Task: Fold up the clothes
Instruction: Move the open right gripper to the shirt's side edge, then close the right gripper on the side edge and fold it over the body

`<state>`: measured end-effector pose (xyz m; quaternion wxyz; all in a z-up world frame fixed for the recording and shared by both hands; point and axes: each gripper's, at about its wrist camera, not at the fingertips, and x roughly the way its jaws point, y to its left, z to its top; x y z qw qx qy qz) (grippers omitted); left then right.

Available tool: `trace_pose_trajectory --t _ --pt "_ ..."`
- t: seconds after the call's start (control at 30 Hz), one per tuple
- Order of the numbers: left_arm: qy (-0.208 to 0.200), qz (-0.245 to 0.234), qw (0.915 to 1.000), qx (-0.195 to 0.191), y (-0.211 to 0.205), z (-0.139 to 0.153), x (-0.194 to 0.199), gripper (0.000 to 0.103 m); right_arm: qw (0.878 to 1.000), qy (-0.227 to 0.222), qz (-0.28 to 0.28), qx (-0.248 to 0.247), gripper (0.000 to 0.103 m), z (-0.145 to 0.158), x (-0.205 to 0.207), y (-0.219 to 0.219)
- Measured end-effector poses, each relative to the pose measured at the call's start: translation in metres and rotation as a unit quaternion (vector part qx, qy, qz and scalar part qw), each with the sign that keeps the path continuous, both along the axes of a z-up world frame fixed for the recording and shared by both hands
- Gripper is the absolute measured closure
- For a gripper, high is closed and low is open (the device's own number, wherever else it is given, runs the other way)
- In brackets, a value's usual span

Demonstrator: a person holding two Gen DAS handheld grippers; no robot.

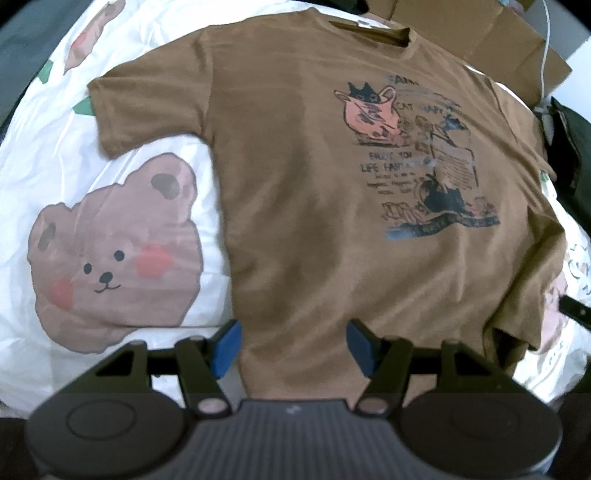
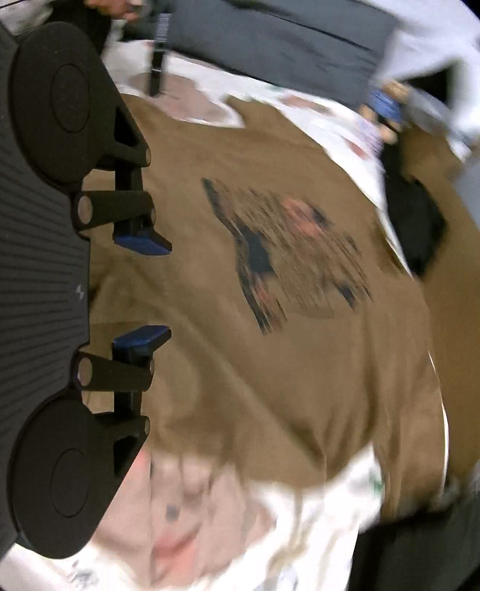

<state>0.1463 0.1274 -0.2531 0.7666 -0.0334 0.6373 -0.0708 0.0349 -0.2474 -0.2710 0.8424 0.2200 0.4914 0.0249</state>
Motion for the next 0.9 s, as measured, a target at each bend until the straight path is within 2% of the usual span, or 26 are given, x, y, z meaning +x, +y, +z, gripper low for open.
trace_pose_trajectory --t 0.13,0.33,0.63,0.7,0.77,0.83,0.9 --pt "-0.002 -0.001 1.0 0.0 -0.001 0.001 0.001 0.037 0.996 0.037 -0.074 0.019 0.056 -0.012 -0.023 -0.047" --pt "0.0 -0.008 1.0 0.001 -0.003 -0.002 -0.003 0.037 0.993 0.06 -0.089 0.058 0.056 -0.036 -0.039 -0.048" --pt "0.004 0.004 1.0 -0.003 0.0 -0.005 -0.003 0.037 0.994 0.069 -0.07 0.043 0.056 -0.047 -0.027 -0.023" --pt "0.003 0.005 1.0 -0.004 0.0 -0.004 -0.003 0.037 0.994 0.075 -0.068 0.039 0.06 -0.05 -0.025 -0.019" --pt "0.002 0.002 1.0 -0.005 -0.001 -0.003 -0.003 0.037 0.993 0.085 -0.072 0.035 0.082 -0.053 -0.024 -0.019" --pt "0.002 -0.002 1.0 -0.006 -0.002 -0.004 -0.003 0.037 0.991 0.09 -0.082 0.05 0.094 -0.055 -0.027 -0.023" --pt "0.006 -0.006 1.0 -0.005 -0.003 -0.006 -0.005 0.037 0.99 0.089 -0.086 0.06 0.097 -0.054 -0.03 -0.026"
